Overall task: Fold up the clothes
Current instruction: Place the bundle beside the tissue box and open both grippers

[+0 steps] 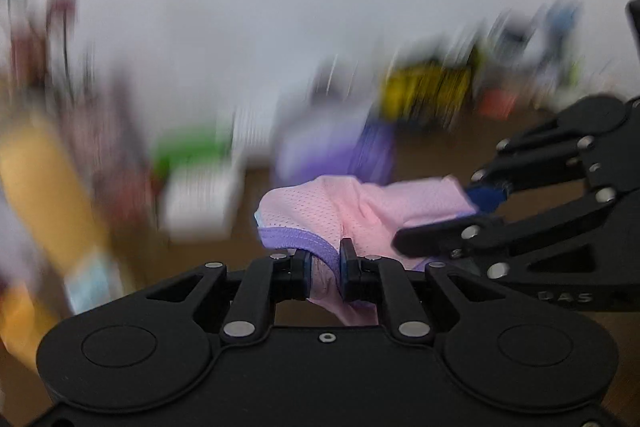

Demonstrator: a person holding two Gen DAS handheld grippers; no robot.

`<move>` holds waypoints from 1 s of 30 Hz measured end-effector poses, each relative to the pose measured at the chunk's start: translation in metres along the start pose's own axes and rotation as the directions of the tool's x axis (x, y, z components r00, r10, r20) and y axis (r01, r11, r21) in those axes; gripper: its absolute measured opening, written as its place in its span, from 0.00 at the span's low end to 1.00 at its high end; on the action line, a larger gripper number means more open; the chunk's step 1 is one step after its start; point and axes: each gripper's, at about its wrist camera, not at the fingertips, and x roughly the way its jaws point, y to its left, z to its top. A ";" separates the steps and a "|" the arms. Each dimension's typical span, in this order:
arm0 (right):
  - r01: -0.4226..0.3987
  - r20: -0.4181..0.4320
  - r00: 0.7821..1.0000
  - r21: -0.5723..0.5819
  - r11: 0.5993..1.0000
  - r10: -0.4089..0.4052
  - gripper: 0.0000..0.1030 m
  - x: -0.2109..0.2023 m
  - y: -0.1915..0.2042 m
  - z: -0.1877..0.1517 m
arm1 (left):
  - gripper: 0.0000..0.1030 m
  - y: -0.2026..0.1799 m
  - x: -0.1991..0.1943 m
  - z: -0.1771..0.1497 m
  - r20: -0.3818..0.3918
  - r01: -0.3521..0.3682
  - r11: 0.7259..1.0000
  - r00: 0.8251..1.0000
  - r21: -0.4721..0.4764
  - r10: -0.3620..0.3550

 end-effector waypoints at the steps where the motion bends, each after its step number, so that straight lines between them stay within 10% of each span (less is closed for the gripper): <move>1: -0.008 -0.026 1.000 0.003 1.000 0.008 0.19 0.012 0.002 -0.003 | 0.14 0.006 0.011 -0.010 -0.050 -0.039 0.999 0.998 -0.019 0.037; 5: 0.019 -0.044 0.999 -0.028 0.999 -0.020 0.49 0.011 0.007 -0.012 | 0.26 0.013 -0.006 -0.024 -0.032 -0.122 0.992 0.992 -0.025 0.121; 7: 0.032 -0.052 0.998 -0.044 0.999 -0.035 0.77 0.011 0.010 -0.016 | 0.56 0.010 -0.027 -0.020 -0.017 -0.099 0.994 0.995 -0.038 0.099; 15: 0.138 0.003 0.990 -0.009 0.990 -0.138 0.81 -0.064 -0.010 -0.054 | 0.66 -0.044 -0.079 -0.010 0.127 -0.166 0.982 0.976 -0.093 0.177; 21: 0.265 -0.004 0.964 0.088 0.960 -0.265 0.83 -0.162 -0.051 -0.144 | 0.76 -0.154 -0.104 -0.034 0.329 0.009 0.992 0.944 -0.122 0.032; 30: 0.480 -0.069 0.876 0.225 0.848 -0.478 0.86 -0.316 -0.064 -0.295 | 0.82 -0.275 -0.120 -0.120 0.346 0.105 0.988 0.936 -0.117 -0.058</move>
